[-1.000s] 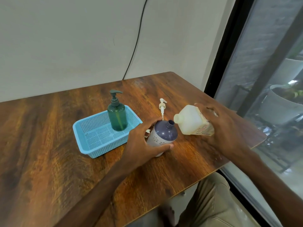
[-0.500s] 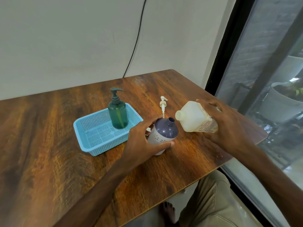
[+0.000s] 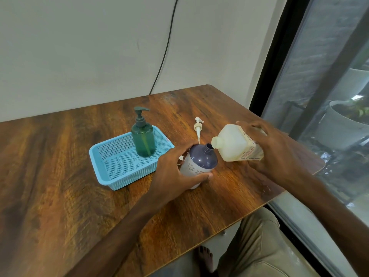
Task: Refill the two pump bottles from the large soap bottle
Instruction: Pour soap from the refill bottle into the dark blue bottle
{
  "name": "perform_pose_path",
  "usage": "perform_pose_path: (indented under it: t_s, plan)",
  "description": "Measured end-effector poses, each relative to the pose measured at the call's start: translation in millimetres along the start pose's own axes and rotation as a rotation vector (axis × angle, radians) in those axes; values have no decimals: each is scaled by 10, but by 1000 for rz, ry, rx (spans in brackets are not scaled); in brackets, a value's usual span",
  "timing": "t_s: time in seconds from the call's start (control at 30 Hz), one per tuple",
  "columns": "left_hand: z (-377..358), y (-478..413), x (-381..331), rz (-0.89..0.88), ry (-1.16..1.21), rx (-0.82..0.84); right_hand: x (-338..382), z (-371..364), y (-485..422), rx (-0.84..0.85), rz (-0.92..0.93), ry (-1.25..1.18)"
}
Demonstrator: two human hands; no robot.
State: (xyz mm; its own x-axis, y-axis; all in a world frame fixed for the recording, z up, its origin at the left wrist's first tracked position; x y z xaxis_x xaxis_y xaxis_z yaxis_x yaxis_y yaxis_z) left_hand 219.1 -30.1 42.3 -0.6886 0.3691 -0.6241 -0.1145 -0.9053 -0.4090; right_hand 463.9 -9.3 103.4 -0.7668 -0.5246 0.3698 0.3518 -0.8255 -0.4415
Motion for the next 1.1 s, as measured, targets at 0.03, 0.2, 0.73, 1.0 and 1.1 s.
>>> perform_pose_path:
  t_s: [0.03, 0.2, 0.73, 1.0, 1.1]
  plan:
    - [3, 0, -3, 1, 2, -1, 4, 1, -3, 2, 0, 3]
    - [3, 3, -8, 0, -8, -6, 13, 9, -5, 8, -13, 38]
    - [2, 17, -21, -7, -52, -28, 48, 91, -115, 42, 75, 52]
    - [5, 35, -3, 8, -41, -21, 74, 99, -140, 56, 51, 59]
    - [6, 36, 2, 11, -30, -21, 158, 133, -150, 51, 57, 72]
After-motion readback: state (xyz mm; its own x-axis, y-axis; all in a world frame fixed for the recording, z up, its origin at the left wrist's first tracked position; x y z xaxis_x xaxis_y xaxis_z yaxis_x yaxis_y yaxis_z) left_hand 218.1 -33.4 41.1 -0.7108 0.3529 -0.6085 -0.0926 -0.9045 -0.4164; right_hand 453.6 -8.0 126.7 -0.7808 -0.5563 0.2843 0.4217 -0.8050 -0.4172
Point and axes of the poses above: each hand's wrist, its own y-axis away from the middle knuckle, its own z-axis out of the back of the hand, x = y × z, the point moved 9 cm from there along -y, towards the middle knuckle, and after that the axes turned 12 degrees about -y, right-handed, at the moved point
